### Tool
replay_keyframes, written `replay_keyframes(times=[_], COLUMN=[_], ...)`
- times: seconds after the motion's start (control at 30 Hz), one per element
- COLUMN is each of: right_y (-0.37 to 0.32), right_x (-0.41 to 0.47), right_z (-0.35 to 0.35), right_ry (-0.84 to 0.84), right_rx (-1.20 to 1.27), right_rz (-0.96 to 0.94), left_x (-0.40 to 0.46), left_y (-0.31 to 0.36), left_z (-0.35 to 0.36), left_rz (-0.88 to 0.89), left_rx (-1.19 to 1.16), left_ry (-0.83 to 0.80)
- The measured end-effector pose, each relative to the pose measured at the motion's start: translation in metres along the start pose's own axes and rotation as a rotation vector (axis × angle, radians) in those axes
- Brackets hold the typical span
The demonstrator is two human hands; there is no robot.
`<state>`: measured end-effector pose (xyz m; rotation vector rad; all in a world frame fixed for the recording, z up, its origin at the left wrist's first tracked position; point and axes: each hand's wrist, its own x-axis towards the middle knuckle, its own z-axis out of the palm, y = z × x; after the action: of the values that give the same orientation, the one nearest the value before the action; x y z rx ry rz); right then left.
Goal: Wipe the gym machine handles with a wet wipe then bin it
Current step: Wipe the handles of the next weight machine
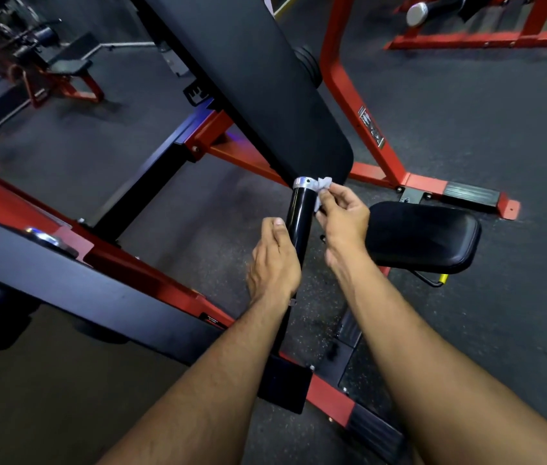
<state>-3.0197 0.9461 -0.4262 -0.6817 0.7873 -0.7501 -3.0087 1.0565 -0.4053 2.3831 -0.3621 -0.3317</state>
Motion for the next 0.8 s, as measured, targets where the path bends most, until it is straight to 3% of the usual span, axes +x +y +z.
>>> replay_keyframes(times=[0.13, 0.33, 0.57, 0.8], right_y=[0.027, 0.060, 0.013, 0.039], right_x=[-0.023, -0.047, 0.006, -0.032], right_z=[-0.016, -0.048, -0.006, -0.034], right_ry=[-0.039, -0.271, -0.091, -0.260], right_rx=[-0.017, 0.048, 0.140, 0.100], right_rz=[0.060, 0.338, 0.214, 0.346], left_x=[-0.001, 0.000, 0.000, 0.003], left_y=[0.001, 0.001, -0.001, -0.004], left_z=[0.000, -0.001, 0.001, 0.002], left_rz=[-0.004, 0.023, 0.033, 0.047], left_rx=[0.023, 0.014, 0.006, 0.018], left_ry=[0.004, 0.023, 0.038, 0.047])
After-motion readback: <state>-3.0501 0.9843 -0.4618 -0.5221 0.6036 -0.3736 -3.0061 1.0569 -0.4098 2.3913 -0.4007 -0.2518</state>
